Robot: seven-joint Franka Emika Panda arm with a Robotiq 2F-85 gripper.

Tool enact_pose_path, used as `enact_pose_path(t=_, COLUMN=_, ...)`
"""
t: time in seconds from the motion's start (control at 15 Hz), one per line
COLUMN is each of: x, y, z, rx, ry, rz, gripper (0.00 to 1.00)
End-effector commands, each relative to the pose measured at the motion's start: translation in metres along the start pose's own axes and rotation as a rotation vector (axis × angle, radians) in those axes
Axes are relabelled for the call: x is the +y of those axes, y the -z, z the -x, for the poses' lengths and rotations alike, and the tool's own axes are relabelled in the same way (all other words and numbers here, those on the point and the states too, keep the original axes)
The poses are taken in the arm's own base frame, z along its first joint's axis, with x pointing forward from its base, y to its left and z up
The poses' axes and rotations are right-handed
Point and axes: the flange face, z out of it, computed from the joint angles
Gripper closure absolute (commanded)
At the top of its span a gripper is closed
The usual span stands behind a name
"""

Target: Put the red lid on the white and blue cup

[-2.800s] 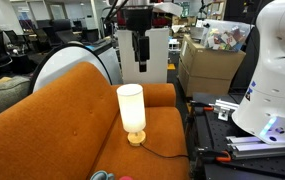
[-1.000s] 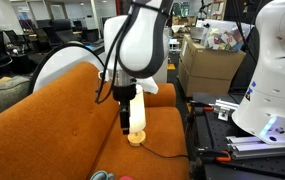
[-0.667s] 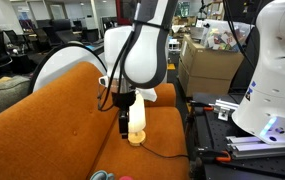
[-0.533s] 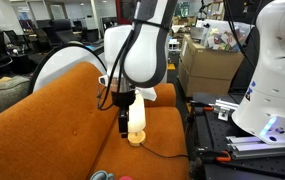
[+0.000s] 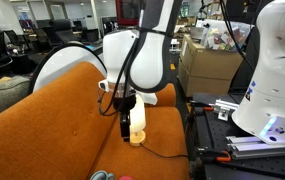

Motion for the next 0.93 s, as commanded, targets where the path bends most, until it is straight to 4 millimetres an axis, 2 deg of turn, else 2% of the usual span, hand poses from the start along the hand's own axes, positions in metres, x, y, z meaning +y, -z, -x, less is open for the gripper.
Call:
enact_pose_path(t=0.0, x=0.004, y=-0.028, z=-0.011, rx=-0.011, ry=0.012, rz=0.035, gripper=0.00)
enact_pose_path(t=0.33, x=0.010, y=-0.073, z=-0.029, rx=-0.033, ry=-0.022, rz=0.010, gripper=0.00)
enact_pose_path(t=0.53, x=0.004, y=-0.096, z=-0.037, rx=-0.085, ry=0.010, rz=-0.035, gripper=0.00)
enact_pose_path(t=0.6, x=0.003, y=-0.089, z=-0.031, rx=-0.063, ry=-0.006, rz=-0.009, gripper=0.00)
enact_pose_path(t=0.73, x=-0.001, y=-0.099, z=-0.034, rx=-0.072, ry=-0.003, rz=-0.022, gripper=0.00)
enact_pose_path(t=0.87, x=0.001, y=-0.100, z=-0.036, rx=-0.071, ry=-0.004, rz=-0.022, gripper=0.00)
